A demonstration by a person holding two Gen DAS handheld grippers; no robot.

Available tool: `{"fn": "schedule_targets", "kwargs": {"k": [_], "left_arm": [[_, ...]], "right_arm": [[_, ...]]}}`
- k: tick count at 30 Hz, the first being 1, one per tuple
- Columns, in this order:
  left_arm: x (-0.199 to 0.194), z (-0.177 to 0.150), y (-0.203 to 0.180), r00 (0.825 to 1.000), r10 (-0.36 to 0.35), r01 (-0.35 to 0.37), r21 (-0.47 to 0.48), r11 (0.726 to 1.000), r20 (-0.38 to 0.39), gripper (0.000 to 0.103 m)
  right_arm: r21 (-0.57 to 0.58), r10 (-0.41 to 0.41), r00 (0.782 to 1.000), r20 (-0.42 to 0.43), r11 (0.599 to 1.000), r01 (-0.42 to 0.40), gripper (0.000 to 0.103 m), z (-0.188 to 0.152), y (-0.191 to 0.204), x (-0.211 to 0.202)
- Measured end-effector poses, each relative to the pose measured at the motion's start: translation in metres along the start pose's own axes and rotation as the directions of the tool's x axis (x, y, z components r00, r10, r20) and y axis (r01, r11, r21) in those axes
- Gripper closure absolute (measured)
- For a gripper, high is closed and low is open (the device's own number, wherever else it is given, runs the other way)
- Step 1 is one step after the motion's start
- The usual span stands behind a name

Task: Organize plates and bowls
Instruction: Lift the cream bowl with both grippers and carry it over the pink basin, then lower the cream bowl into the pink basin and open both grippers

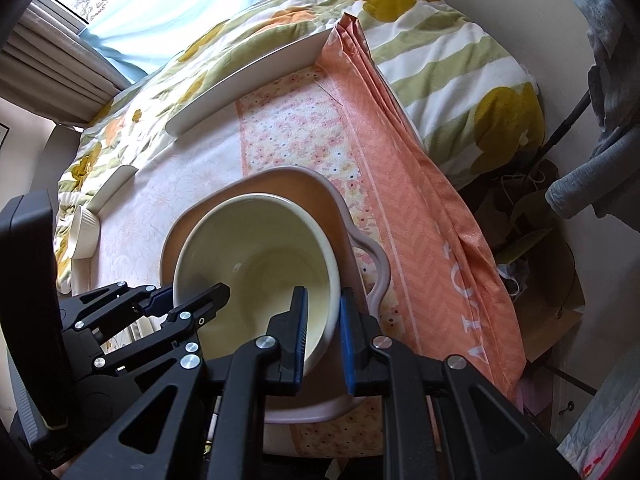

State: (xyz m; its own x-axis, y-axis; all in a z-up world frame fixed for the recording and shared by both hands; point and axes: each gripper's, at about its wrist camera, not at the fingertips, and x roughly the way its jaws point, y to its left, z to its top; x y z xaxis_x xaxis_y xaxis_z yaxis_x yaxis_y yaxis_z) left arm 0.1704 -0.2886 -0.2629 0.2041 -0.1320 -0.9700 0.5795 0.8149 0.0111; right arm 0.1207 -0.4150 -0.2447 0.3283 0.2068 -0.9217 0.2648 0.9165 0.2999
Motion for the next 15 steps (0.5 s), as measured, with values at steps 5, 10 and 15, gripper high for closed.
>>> {"fn": "schedule_targets", "kwargs": {"k": [5, 10, 15], "left_arm": [[-0.001, -0.003, -0.003, 0.999, 0.032, -0.032, 0.026, 0.999, 0.007, 0.088], [-0.009, -0.002, -0.001, 0.999, 0.033, -0.034, 0.017, 0.999, 0.033, 0.088], [-0.014, -0.004, 0.002, 0.999, 0.021, -0.020, -0.005, 1.000, 0.039, 0.088]], "right_arm": [[0.005, -0.003, 1.000, 0.000, 1.000, 0.003, 0.089, -0.002, 0.000, 0.000], [-0.017, -0.035, 0.999, 0.014, 0.999, 0.035, 0.089, -0.003, 0.004, -0.004], [-0.009, -0.028, 0.999, 0.015, 1.000, 0.028, 0.089, -0.004, 0.001, -0.006]]}}
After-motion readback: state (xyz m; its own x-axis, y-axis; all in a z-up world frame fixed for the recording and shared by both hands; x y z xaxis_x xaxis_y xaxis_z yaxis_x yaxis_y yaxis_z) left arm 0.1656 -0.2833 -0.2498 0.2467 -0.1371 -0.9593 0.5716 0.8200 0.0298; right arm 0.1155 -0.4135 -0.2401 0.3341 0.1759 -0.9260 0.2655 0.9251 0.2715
